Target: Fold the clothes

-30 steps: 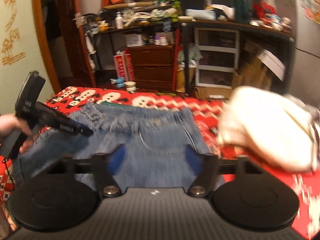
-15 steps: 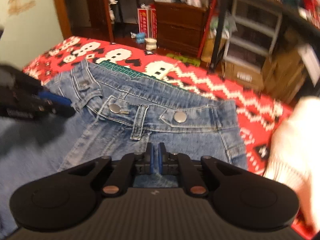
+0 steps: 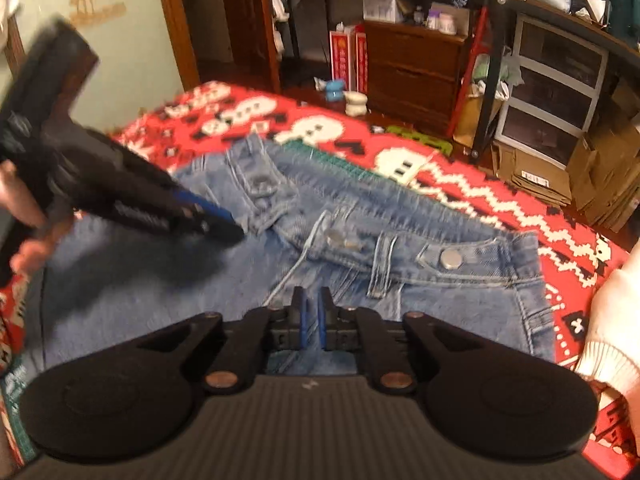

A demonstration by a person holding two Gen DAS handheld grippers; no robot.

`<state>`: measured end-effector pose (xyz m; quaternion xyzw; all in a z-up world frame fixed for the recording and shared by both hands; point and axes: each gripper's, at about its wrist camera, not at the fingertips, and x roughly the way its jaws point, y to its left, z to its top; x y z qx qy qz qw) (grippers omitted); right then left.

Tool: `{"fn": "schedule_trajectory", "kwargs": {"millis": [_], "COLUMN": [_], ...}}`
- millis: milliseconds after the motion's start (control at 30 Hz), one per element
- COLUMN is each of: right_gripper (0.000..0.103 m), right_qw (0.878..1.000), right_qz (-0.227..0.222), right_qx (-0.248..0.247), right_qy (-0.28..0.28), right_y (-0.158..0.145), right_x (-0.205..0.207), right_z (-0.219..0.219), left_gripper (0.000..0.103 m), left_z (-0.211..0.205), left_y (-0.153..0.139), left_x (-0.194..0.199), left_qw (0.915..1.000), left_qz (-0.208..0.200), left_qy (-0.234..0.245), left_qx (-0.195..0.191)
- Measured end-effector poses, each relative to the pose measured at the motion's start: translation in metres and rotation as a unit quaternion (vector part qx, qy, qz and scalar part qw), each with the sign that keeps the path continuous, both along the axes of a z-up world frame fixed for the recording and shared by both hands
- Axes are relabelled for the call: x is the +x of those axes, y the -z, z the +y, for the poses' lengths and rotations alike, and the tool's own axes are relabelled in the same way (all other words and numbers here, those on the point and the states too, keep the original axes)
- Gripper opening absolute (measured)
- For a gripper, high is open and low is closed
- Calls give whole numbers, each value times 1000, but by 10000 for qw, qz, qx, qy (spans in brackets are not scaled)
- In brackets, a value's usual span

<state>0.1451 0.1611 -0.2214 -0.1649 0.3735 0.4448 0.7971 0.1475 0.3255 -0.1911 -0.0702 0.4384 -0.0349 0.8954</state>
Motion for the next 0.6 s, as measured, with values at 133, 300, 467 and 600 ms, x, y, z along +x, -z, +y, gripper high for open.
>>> {"fn": "schedule_trajectory", "kwargs": {"millis": [133,300,467,600], "right_gripper": [6,6,6,6], "right_qw": [9999,9990,9994,9995], "right_qz": [16,-188,-93,-68], "right_qx": [-34,-244,-192,-128], "right_qy": [-135,-332,-256,-290], "right_y": [4,9,8,4], "right_x": [-7,-11,-4,0], "right_z": [13,28,32,38], "left_gripper": [16,16,16,16], "left_z": [1,7,10,9], "left_y": [-2,-1,0,2], "left_x": [-5,-5,-4,-2], "left_qw": [9999,9995,9996,9998], "left_qz": [-62,-72,-54,0], "left_qy": [7,-34,-58,-124], "left_qx": [-154,-299,-264,-175]}}
